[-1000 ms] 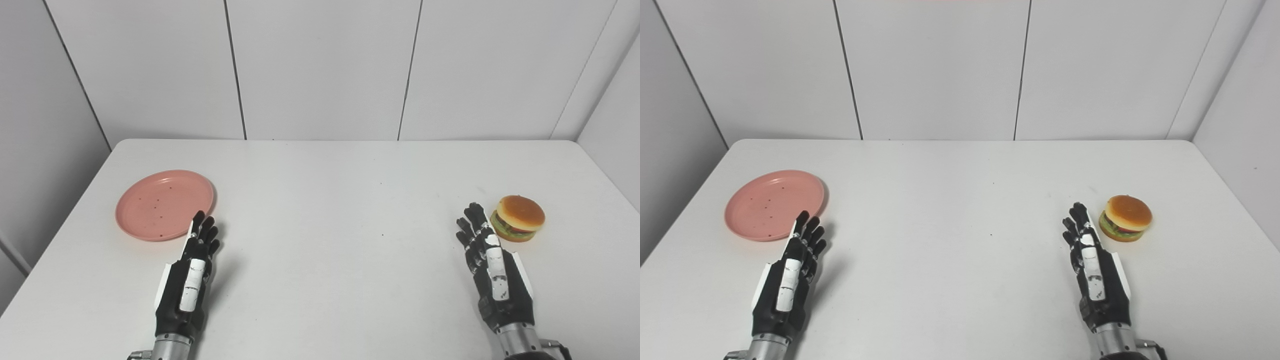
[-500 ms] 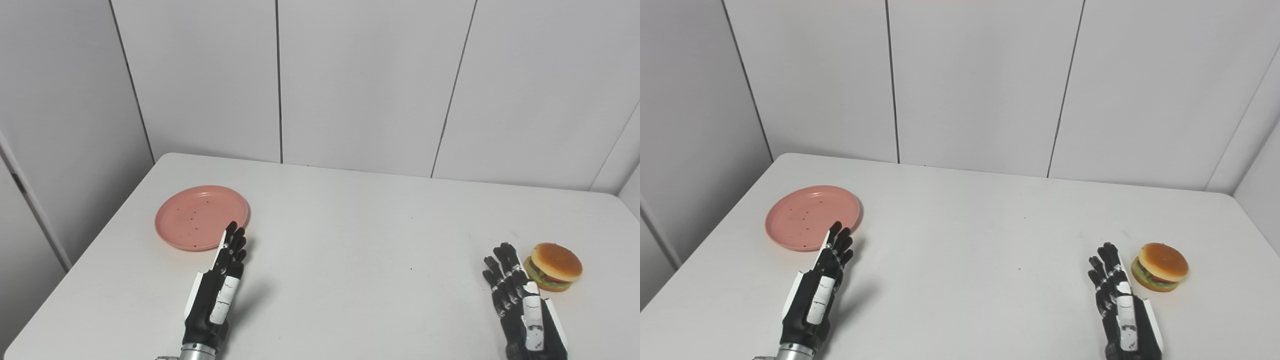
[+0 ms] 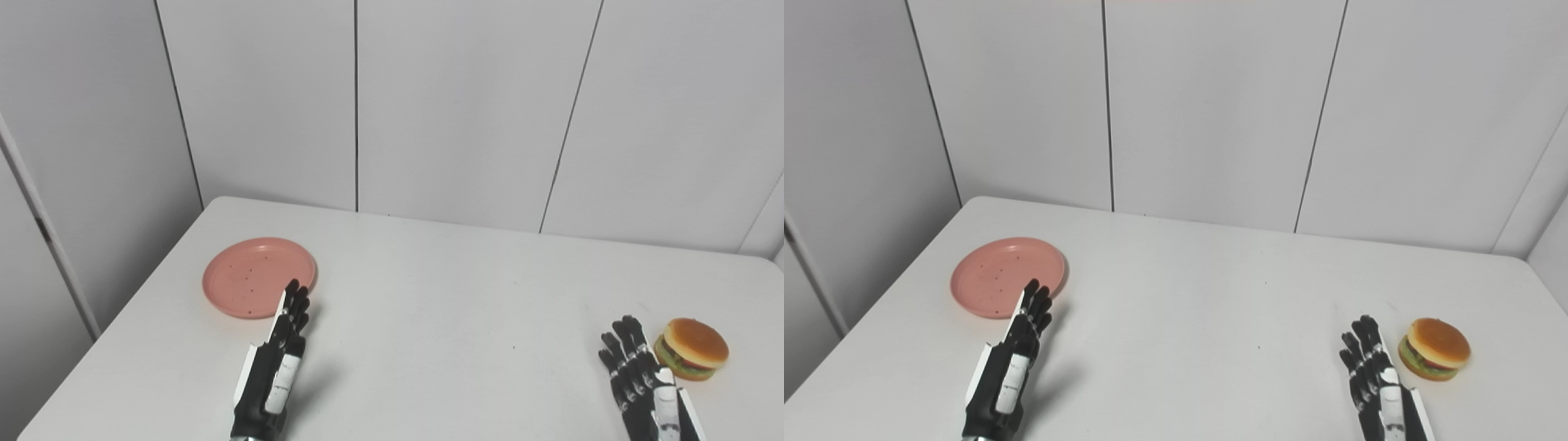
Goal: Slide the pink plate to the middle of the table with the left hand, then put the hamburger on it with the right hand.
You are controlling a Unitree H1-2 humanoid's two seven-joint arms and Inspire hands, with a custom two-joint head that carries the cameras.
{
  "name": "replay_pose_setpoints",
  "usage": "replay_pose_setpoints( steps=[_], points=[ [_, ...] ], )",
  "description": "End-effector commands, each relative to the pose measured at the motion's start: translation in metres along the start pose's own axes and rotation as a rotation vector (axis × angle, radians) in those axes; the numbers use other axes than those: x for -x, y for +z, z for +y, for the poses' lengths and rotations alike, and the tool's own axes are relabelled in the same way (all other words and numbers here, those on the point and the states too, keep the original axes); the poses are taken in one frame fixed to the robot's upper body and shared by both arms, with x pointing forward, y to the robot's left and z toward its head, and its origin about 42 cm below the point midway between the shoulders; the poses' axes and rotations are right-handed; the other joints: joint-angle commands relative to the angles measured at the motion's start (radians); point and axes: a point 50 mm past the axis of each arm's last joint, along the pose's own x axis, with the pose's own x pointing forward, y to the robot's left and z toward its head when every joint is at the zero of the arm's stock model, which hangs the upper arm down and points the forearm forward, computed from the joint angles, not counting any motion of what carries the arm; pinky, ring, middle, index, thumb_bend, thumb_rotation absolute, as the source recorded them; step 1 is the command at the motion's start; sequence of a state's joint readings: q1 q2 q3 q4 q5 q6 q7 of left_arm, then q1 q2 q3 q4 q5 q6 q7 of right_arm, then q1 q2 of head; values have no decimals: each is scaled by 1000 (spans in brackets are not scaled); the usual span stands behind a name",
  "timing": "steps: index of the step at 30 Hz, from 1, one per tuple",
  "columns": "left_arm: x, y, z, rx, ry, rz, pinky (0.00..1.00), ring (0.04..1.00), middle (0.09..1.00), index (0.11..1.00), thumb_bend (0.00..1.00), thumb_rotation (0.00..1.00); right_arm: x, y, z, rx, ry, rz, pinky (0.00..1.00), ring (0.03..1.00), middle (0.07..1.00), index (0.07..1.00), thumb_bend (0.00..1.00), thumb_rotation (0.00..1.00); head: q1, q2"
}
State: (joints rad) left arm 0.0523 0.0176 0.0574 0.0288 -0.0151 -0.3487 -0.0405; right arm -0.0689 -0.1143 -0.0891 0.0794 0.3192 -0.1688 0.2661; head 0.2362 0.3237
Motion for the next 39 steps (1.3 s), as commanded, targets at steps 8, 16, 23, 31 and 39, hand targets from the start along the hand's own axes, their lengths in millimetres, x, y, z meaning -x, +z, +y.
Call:
replay_pose_setpoints(
  steps=[8, 16, 23, 31, 39],
  points=[
    [-4, -40, -20, 27, -16, 137, 992, 990, 999, 990, 844, 921, 1, -39, -33, 20, -55, 114, 1000, 980, 985, 984, 835, 973, -11, -18],
    [-7, -22, -18, 96, 17, 89, 1000, 988, 991, 963, 867, 890, 2, -40, -28, 21, -56, 120, 1000, 970, 972, 972, 864, 944, -33, -11],
    [-39, 22, -8, 147, 43, -81, 933, 925, 923, 898, 898, 838, 3, -39, -27, 31, -53, 123, 1000, 968, 973, 973, 872, 940, -43, 2],
    [-91, 84, 2, 91, 8, -269, 857, 884, 885, 830, 920, 861, 4, -37, -25, 31, -51, 118, 998, 966, 971, 972, 849, 939, -47, 9],
    [-138, 124, 22, 63, 17, -364, 862, 868, 870, 807, 959, 849, 5, -37, -23, 23, -51, 111, 987, 958, 963, 963, 844, 931, -50, 15]
  ],
)
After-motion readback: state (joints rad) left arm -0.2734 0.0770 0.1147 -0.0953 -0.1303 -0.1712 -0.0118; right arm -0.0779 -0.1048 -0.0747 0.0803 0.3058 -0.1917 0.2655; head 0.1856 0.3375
